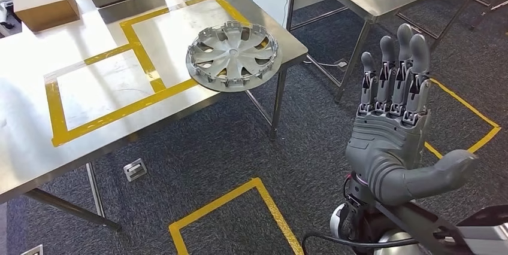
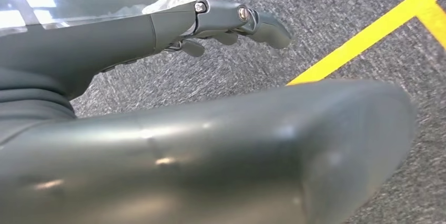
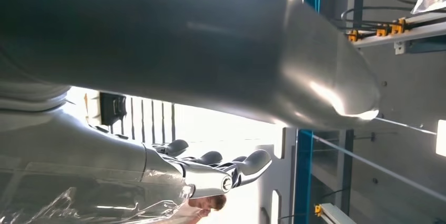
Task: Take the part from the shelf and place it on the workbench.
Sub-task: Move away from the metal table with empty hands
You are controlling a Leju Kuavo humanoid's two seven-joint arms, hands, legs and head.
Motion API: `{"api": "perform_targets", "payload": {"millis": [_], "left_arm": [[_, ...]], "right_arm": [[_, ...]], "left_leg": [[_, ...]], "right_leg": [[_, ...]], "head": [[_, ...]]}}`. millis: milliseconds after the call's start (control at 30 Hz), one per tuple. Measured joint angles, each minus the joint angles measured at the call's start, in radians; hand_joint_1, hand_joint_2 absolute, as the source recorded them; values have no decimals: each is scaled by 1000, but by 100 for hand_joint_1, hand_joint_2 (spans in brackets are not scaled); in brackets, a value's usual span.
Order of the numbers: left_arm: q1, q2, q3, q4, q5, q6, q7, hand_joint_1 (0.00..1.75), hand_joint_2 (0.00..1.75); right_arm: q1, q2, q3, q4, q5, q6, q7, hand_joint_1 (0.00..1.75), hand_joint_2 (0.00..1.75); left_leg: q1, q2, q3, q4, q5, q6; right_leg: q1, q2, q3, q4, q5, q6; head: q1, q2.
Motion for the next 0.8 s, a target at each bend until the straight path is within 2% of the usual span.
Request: {"api": "perform_targets", "payload": {"millis": [67, 100, 133, 233, 267, 300, 400, 433, 467, 500, 567, 600, 633, 733, 767, 800], "left_arm": [[-1, 0, 0, 0, 0, 0, 0, 0, 0], [-2, 0, 0, 0, 0, 0, 0, 0, 0], [-3, 0, 0, 0, 0, 0, 0, 0, 0], [-1, 1, 0, 0, 0, -1, 0, 0, 0], [-2, 1, 0, 0, 0, -1, 0, 0, 0], [-3, 2, 0, 0, 0, -1, 0, 0, 0], [-4, 3, 0, 0, 0, -1, 0, 0, 0], [-4, 4, 0, 0, 0, -1, 0, 0, 0], [-3, 5, 0, 0, 0, -1, 0, 0, 0], [-3, 5, 0, 0, 0, -1, 0, 0, 0], [-3, 5, 0, 0, 0, -1, 0, 0, 0], [-4, 5, 0, 0, 0, -1, 0, 0, 0], [-4, 5, 0, 0, 0, 0, 0, 0, 0], [-4, 6, 0, 0, 1, 0, 0, 0, 0], [-3, 6, 0, 0, 1, 0, 0, 0, 0], [-3, 6, 0, 0, 1, 1, 0, 0, 0]], "right_arm": [[0, 0, 0, 0, 0, 0, 0, 0, 0], [-1, 0, -1, 0, 0, 0, 0, 0, 0], [-1, 0, -1, 0, -1, 0, 0, 0, 0], [0, 0, -3, 1, -5, 0, 0, 0, 0], [0, 0, -4, 1, -6, 0, 0, 0, 0], [0, 0, -5, 1, -7, 0, 0, 0, 0], [1, 0, -7, 2, -10, 0, 0, 0, 0], [2, 0, -7, 3, -10, 0, -1, 0, 0], [2, 0, -7, 3, -11, 0, -1, 0, 0], [2, 0, -7, 3, -11, 0, -2, 0, 0], [2, 0, -7, 4, -12, 0, -4, 0, 0], [1, 0, -7, 4, -13, 0, -6, 0, 0], [1, 0, -7, 4, -14, 0, -8, 0, 0], [3, 0, -8, 4, -14, 0, -9, 0, 0], [3, 0, -8, 4, -14, 0, -10, 0, 0], [2, 0, -8, 4, -14, 0, -10, 0, 0]], "left_leg": [[0, -1, 79, -136, 55, 4], [0, -1, 106, -188, 69, 9], [-2, -2, 118, -217, 75, 16], [-4, -1, 110, -228, 85, 37], [-3, 0, 107, -231, 92, 45], [-1, 1, 103, -235, 99, 52], [-1, 4, 80, -234, 116, 61], [-2, 5, 72, -233, 121, 61], [-3, 5, 65, -231, 125, 60], [-3, 5, 59, -229, 129, 59], [-4, 5, 52, -226, 134, 54], [-6, 5, 47, -223, 137, 50], [-7, 5, 42, -221, 141, 45], [-5, 6, 29, -218, 151, 27], [-5, 5, 26, -212, 142, 22], [-4, 3, 20, -191, 120, 17]], "right_leg": [[1, 2, -7, 6, 4, 6], [2, 2, -12, 9, 7, 11], [3, 2, -16, 11, 11, 16], [2, 3, -24, 10, 21, 35], [1, 4, -29, 19, 10, 40], [0, 5, -41, 47, -15, 44], [-2, 7, -105, 226, -128, 53], [-2, 7, -116, 270, -145, 54], [-2, 7, -109, 278, -143, 54], [-2, 7, -82, 246, -124, 53], [-1, 7, 6, 108, -69, 47], [0, 7, 39, 47, -52, 43], [2, 8, 56, 9, -44, 38], [4, 8, 48, -7, -34, 22], [3, 7, 45, -10, -28, 14], [0, 4, 42, -13, -21, 7]], "head": [[0, 0], [-1, 0], [-1, 0], [0, 0], [1, 0], [3, 0], [8, 0], [9, 0], [9, 0], [9, 0], [9, 0], [9, 0], [9, 0], [9, 0], [8, 0], [6, 0]]}}
